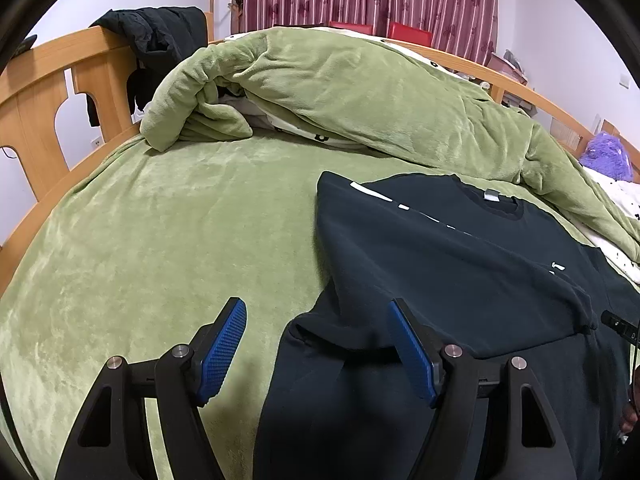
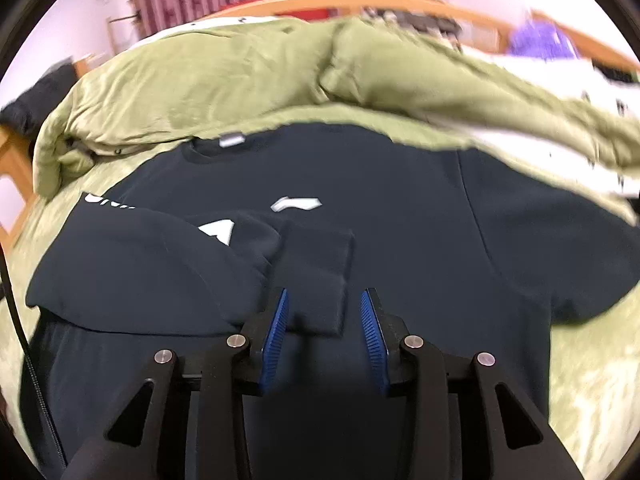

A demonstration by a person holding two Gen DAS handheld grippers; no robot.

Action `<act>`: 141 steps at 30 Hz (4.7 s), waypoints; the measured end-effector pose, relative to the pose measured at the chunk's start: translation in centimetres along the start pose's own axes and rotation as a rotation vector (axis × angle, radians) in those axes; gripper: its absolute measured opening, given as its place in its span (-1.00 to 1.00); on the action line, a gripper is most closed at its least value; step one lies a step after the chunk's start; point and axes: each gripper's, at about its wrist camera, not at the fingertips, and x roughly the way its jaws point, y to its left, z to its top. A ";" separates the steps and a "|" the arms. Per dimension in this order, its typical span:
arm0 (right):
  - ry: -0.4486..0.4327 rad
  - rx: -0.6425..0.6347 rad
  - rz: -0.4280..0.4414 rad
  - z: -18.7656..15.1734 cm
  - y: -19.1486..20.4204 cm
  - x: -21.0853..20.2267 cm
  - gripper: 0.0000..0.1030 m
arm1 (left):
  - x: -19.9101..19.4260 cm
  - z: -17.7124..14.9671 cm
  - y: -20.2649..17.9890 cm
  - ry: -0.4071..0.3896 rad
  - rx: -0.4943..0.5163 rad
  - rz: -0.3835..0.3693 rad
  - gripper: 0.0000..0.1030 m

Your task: Fold small clothes

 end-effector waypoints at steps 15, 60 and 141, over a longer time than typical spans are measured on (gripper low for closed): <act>0.037 0.064 0.101 -0.2 0.2 5.3 -0.09 | 1.5 -0.2 -0.1 0.028 -0.009 0.002 0.38; -0.111 0.087 -0.103 2.4 -7.1 -3.8 0.19 | -0.4 -0.4 -2.8 0.016 0.059 0.011 0.38; -0.163 -0.141 0.001 1.0 12.2 1.2 -0.88 | -2.1 1.2 0.3 -0.116 -0.012 0.027 0.38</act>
